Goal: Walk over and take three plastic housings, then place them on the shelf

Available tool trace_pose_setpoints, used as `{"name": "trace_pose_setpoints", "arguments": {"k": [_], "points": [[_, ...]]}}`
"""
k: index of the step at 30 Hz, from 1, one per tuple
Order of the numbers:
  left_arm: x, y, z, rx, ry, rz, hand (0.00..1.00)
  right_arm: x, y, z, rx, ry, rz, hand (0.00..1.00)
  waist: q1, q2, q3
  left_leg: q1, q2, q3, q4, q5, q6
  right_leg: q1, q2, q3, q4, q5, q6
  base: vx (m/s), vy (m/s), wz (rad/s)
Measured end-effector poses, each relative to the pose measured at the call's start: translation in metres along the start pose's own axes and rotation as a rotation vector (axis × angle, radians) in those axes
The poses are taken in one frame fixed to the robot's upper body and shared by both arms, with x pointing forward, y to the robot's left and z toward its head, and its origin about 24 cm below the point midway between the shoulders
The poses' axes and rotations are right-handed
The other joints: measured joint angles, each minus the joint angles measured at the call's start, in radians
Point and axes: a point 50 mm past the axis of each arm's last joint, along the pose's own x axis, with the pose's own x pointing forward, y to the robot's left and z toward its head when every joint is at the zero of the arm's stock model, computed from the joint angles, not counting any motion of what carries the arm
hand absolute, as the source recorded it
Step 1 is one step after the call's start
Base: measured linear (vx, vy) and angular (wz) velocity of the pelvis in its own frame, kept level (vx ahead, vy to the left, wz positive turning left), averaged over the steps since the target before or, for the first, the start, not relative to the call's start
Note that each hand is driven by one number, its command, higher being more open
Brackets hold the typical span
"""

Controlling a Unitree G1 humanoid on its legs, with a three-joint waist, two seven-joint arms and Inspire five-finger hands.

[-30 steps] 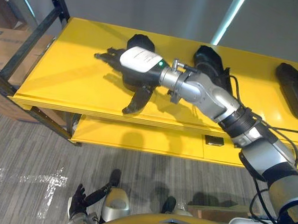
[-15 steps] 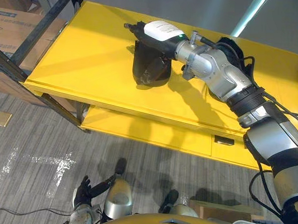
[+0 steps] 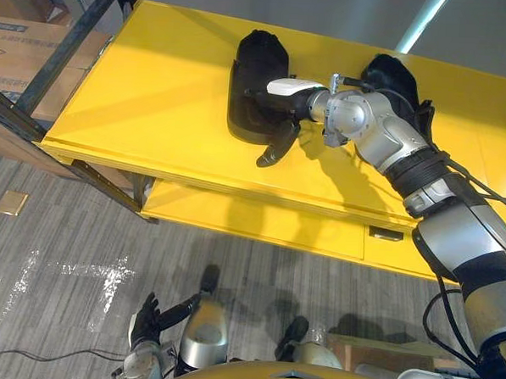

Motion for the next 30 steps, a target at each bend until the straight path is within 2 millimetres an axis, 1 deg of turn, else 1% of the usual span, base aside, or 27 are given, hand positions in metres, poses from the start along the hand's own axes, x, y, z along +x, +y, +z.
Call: {"name": "trace_pose_setpoints", "arguments": {"k": [6,9,14,19,22,28,29,30], "points": [[0.000,-0.002,0.001,-0.006,-0.001,-0.007,1.00,0.002,0.002,-0.004,0.032,0.033,-0.019,1.00,0.000,0.000,0.000,-0.001,0.001,0.002,0.000,-0.002,0.003,-0.005,0.000,0.003,0.003,-0.001,0.000,0.00,0.000,0.00],[0.000,-0.002,0.001,-0.014,0.000,-0.014,1.00,0.005,0.002,-0.004,0.062,0.042,-0.051,1.00,-0.001,0.000,0.000,-0.001,0.001,0.003,0.000,-0.002,0.004,-0.005,0.000,0.004,0.004,-0.001,0.000,0.00,0.000,0.00],[0.000,-0.003,0.001,-0.026,0.004,-0.024,1.00,0.006,0.008,-0.011,0.122,0.070,-0.117,1.00,0.004,0.000,0.000,-0.001,0.001,0.005,0.000,-0.001,0.006,-0.007,-0.001,0.006,0.005,-0.001,0.000,0.00,-0.002,-0.01],[0.000,-0.004,0.001,-0.023,0.003,-0.028,1.00,0.009,0.012,-0.013,0.196,0.099,-0.165,1.00,0.002,-0.001,0.000,0.000,0.001,0.010,0.000,0.000,0.007,-0.009,-0.002,0.009,0.009,-0.001,0.000,0.00,-0.002,-0.01],[0.000,-0.003,0.001,-0.023,0.003,-0.027,1.00,0.010,0.015,-0.012,0.233,0.098,-0.188,1.00,0.001,-0.001,-0.001,0.001,0.002,0.012,0.000,0.000,0.007,-0.009,-0.002,0.011,0.009,-0.001,0.000,0.00,0.000,0.00],[0.000,-0.003,0.000,-0.022,0.005,-0.020,1.00,0.017,0.023,-0.003,0.307,0.112,-0.215,1.00,-0.001,-0.004,-0.002,0.007,0.003,0.022,0.000,-0.002,0.009,-0.010,-0.002,0.021,0.009,0.000,0.000,-0.01,-0.005,-0.04],[0.001,-0.002,0.000,-0.022,0.005,-0.020,1.00,0.016,0.025,-0.003,0.310,0.110,-0.217,0.00,-0.001,-0.005,-0.003,0.007,0.003,0.024,0.000,-0.002,0.009,-0.010,-0.002,0.023,0.009,0.000,0.000,-0.01,-0.004,-0.05],[0.001,-0.002,0.000,-0.022,0.005,-0.019,1.00,0.017,0.025,-0.002,0.310,0.109,-0.217,0.00,-0.001,-0.005,-0.003,0.007,0.003,0.025,0.000,-0.002,0.010,-0.011,-0.002,0.024,0.009,0.000,0.000,-0.01,-0.002,-0.05]]}}
